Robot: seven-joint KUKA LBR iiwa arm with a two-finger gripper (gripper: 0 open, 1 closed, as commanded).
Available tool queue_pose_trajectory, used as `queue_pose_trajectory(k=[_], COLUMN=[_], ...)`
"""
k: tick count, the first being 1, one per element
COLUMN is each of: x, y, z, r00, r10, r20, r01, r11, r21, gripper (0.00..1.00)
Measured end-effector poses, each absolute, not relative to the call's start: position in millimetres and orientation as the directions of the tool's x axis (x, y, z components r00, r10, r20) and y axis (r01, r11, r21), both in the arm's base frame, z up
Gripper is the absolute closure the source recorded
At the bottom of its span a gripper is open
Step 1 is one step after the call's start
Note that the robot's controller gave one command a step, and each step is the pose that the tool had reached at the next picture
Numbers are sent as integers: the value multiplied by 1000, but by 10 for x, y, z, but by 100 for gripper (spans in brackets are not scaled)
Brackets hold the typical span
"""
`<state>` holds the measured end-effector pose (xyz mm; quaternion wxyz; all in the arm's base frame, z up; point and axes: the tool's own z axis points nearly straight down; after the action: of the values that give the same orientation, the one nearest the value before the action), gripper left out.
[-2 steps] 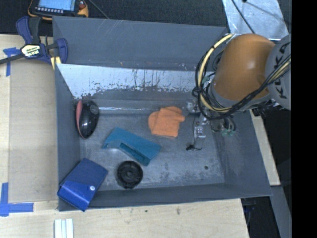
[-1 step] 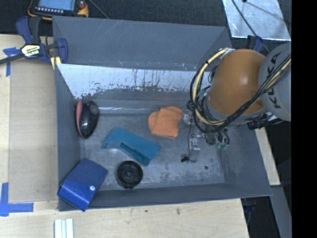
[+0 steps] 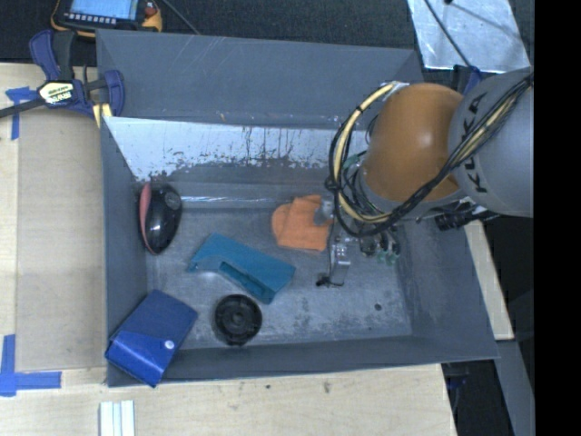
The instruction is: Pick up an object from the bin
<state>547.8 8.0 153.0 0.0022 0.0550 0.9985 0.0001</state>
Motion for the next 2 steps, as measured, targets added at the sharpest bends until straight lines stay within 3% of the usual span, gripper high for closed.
queue_pose_trajectory(k=[1,2], x=[5528,5747], y=[201,186], z=[1088,725], r00=[-982,-978], r10=[188,209], r20=[-4,-5], r01=[188,209], r11=[982,978], r21=[1,1], gripper=[0,0])
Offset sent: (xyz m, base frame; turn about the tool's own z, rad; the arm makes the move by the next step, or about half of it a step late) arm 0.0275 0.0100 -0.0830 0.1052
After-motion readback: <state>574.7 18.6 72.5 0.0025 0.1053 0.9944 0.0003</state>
